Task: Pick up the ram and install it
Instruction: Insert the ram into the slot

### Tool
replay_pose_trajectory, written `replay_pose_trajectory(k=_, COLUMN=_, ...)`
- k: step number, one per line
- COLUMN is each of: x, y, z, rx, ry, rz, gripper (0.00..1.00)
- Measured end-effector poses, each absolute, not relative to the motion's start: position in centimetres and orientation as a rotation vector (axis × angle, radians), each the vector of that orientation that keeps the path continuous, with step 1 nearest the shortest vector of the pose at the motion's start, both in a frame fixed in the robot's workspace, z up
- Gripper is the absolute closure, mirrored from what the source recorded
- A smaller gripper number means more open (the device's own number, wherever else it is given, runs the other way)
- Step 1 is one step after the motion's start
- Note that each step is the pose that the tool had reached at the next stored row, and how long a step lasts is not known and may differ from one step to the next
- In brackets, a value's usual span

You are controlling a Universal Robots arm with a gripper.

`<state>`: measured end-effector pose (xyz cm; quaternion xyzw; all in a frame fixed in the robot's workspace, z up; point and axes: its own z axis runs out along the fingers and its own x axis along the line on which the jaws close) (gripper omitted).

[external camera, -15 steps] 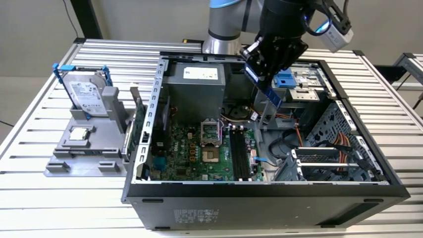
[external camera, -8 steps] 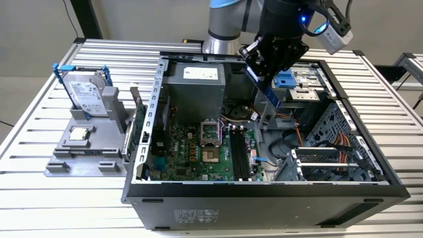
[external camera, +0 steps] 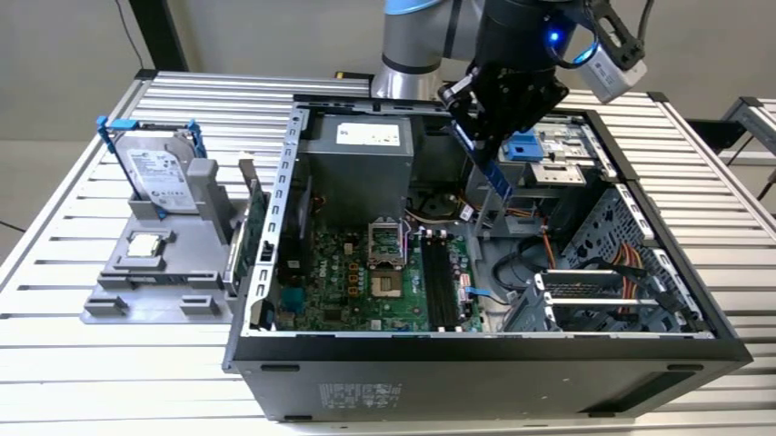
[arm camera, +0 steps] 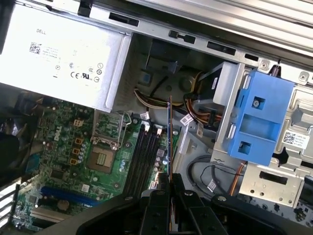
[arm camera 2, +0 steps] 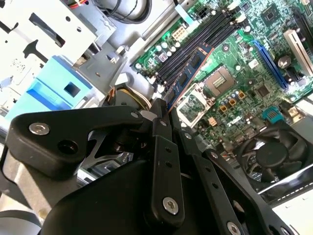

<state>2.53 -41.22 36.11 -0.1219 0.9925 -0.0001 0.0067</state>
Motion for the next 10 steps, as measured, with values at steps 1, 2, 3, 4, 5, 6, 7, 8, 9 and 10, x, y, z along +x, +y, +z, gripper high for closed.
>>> replay_pose_trajectory(k=1, x=2.53, y=-41.23, z=36.11, rx=-0.379, ry=3.105, rz=0.0, gripper=1.0)
replay_pose_trajectory(k=2, x=2.53, y=-41.25, z=36.1, rx=-0.378, ry=3.105, rz=0.0, gripper=1.0)
replay_pose_trajectory(k=3, x=2.53, y=-41.27, z=36.09, rx=-0.377, ry=3.105, rz=0.0, gripper=1.0)
replay_pose_trajectory(k=4, x=2.53, y=-41.29, z=36.08, rx=-0.376, ry=3.105, rz=0.0, gripper=1.0)
replay_pose_trajectory(k=5, x=2.53, y=-41.31, z=36.07, rx=-0.375, ry=3.106, rz=0.0, gripper=1.0)
replay_pose_trajectory(k=6, x=2.53, y=-41.33, z=36.05, rx=-0.373, ry=3.106, rz=0.0, gripper=1.0)
replay_pose_trajectory(k=7, x=2.53, y=-41.35, z=36.04, rx=-0.372, ry=3.106, rz=0.0, gripper=1.0)
replay_pose_trajectory(k=8, x=2.53, y=-41.37, z=36.01, rx=-0.371, ry=3.106, rz=-0.001, gripper=1.0)
replay_pose_trajectory(k=9, x=2.53, y=-41.4, z=35.99, rx=-0.37, ry=3.106, rz=-0.001, gripper=1.0)
replay_pose_trajectory(k=10, x=2.53, y=-41.43, z=35.95, rx=-0.368, ry=3.106, rz=-0.001, gripper=1.0)
